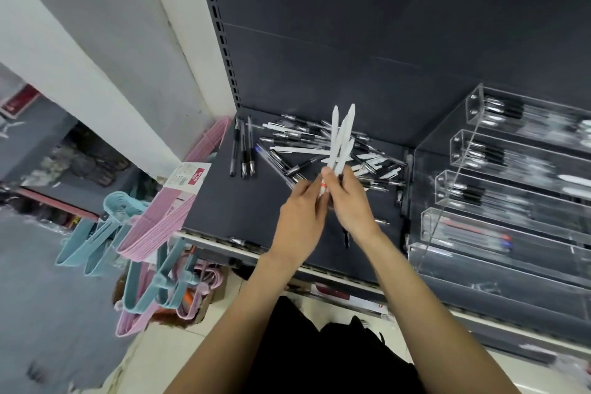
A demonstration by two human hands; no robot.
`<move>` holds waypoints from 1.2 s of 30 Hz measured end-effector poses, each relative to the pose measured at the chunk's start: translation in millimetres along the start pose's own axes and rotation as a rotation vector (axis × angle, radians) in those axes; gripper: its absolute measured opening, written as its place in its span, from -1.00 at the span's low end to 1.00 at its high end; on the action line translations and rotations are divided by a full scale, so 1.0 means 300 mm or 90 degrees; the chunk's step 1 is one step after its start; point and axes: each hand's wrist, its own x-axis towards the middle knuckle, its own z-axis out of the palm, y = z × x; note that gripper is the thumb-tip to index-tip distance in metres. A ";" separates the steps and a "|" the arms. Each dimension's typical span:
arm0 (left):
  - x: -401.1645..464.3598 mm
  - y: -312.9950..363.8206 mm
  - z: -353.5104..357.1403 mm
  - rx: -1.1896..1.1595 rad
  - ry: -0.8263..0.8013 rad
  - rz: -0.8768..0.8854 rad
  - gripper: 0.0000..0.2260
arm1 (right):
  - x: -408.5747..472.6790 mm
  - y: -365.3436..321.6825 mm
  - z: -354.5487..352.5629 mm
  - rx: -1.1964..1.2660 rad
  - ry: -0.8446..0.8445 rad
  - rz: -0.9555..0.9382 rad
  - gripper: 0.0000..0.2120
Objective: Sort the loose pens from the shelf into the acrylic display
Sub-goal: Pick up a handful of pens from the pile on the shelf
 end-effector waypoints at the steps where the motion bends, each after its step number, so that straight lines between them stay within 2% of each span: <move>1: -0.002 -0.003 0.002 -0.020 -0.039 -0.006 -0.66 | 0.007 -0.001 -0.006 -0.020 0.000 -0.001 -0.77; 3: 0.006 -0.004 -0.017 -0.211 -0.068 -0.105 -0.61 | 0.020 -0.008 -0.020 -0.057 -0.015 -0.004 -0.76; 5: 0.033 -0.003 -0.048 -0.486 -0.024 -0.252 -0.63 | 0.024 -0.020 -0.037 -0.093 -0.061 -0.026 -0.81; 6: 0.052 -0.002 -0.068 -0.579 -0.023 -0.295 -0.65 | 0.023 -0.028 -0.046 -0.113 -0.103 -0.042 -0.84; 9: 0.104 0.004 -0.107 -0.766 -0.097 -0.259 -0.61 | 0.014 -0.065 -0.064 -0.172 -0.272 -0.075 -0.84; 11: 0.121 0.028 -0.105 -0.856 -0.094 -0.228 -0.75 | 0.015 -0.079 -0.066 -0.190 -0.329 -0.084 -0.82; 14: 0.126 0.051 -0.081 -0.928 -0.001 -0.228 -0.80 | 0.020 -0.091 -0.078 -0.154 -0.328 -0.065 -0.84; 18: 0.120 0.027 -0.070 -1.061 0.148 -0.248 -0.81 | 0.026 -0.103 -0.105 0.018 -0.310 0.070 -0.78; 20: 0.111 -0.006 -0.076 -1.086 0.208 -0.262 -0.82 | 0.045 -0.111 -0.128 0.115 -0.229 0.082 -0.82; 22: 0.092 -0.043 -0.082 -1.041 0.208 -0.275 -0.81 | 0.069 -0.131 -0.162 0.224 -0.169 0.075 -0.79; 24: 0.064 -0.066 -0.077 -0.963 0.138 -0.300 -0.80 | 0.084 -0.163 -0.186 0.299 -0.170 0.084 -0.76; 26: 0.034 -0.060 -0.055 -0.859 0.032 -0.327 -0.79 | 0.088 -0.195 -0.174 0.294 -0.210 0.102 -0.75; 28: 0.014 -0.028 -0.026 -0.784 -0.060 -0.329 -0.79 | 0.099 -0.210 -0.129 0.229 -0.233 0.098 -0.74; 30: 0.003 0.002 -0.004 -0.774 -0.110 -0.328 -0.78 | 0.116 -0.213 -0.079 0.075 -0.215 0.087 -0.75; 34: -0.012 0.017 0.003 -0.906 -0.130 -0.337 -0.76 | 0.137 -0.220 -0.041 -0.282 -0.145 -0.002 -0.72; 36: -0.019 0.001 0.001 -0.951 -0.103 -0.340 -0.75 | 0.128 -0.231 -0.061 -0.392 -0.079 -0.078 -0.69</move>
